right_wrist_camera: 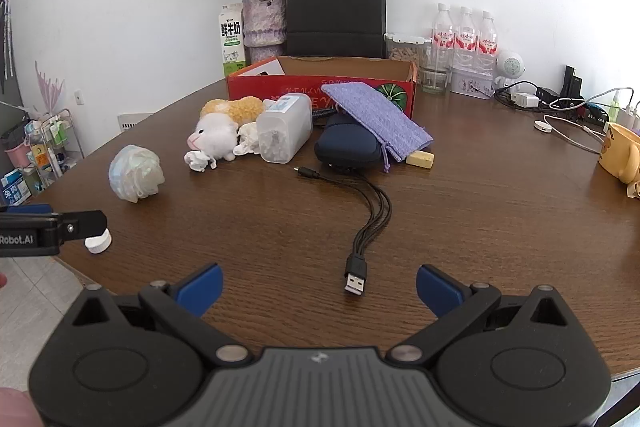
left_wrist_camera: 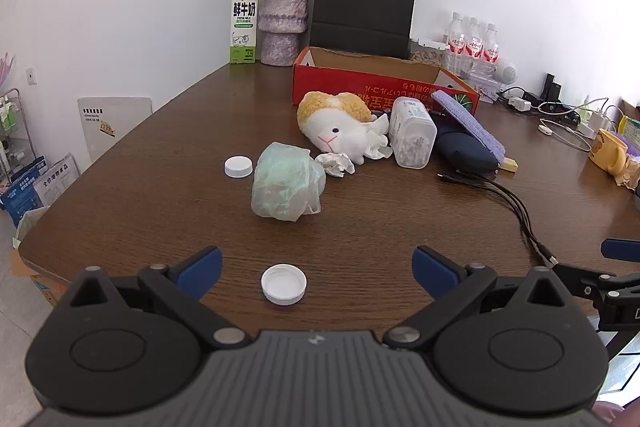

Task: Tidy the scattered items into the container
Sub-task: 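Grasp the white bottle cap with the left gripper while the right tool reaches toward the black USB cable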

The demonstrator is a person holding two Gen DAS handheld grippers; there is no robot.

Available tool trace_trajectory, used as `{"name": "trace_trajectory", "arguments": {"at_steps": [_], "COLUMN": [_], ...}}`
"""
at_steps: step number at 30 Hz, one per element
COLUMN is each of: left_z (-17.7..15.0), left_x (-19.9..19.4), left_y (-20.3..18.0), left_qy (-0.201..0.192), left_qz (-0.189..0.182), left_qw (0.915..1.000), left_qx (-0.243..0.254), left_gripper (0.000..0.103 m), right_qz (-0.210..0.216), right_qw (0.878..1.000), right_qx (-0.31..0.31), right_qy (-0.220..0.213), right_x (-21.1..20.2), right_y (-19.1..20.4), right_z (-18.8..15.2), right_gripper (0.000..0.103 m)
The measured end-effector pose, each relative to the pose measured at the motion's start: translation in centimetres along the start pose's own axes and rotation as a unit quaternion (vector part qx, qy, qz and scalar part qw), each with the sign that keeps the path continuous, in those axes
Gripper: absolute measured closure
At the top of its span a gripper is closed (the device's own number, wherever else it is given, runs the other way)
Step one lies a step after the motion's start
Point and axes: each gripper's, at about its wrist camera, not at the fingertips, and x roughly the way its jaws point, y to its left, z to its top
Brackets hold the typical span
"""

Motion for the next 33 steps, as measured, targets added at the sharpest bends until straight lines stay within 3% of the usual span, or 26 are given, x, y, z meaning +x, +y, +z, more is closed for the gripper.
{"name": "trace_trajectory", "arguments": {"at_steps": [23, 26, 28, 33], "left_z": [-1.4, -1.9, -2.0, -2.3], "left_x": [1.4, 2.0, 2.4, 2.5], "left_y": [1.3, 1.4, 1.4, 1.4], "left_qy": [0.011, 0.016, 0.021, 0.017], "left_qz": [0.022, 0.025, 0.023, 0.021], "left_qw": [0.9996, 0.9995, 0.9994, 0.9996], "left_qx": [-0.013, -0.012, -0.013, -0.007], "left_gripper": [0.001, 0.016, 0.032, 0.036], "right_qz": [-0.014, -0.020, -0.023, -0.026], "right_qw": [1.000, 1.000, 1.000, 1.000], "right_qx": [0.002, 0.006, 0.008, 0.007], "right_qy": [0.009, 0.015, 0.017, 0.012], "right_x": [1.9, 2.5, 2.8, 3.2], "right_y": [-0.3, -0.5, -0.6, -0.8], "right_z": [-1.5, -1.8, -1.9, -1.9], "right_gripper": [0.000, 0.000, 0.000, 0.000]}}
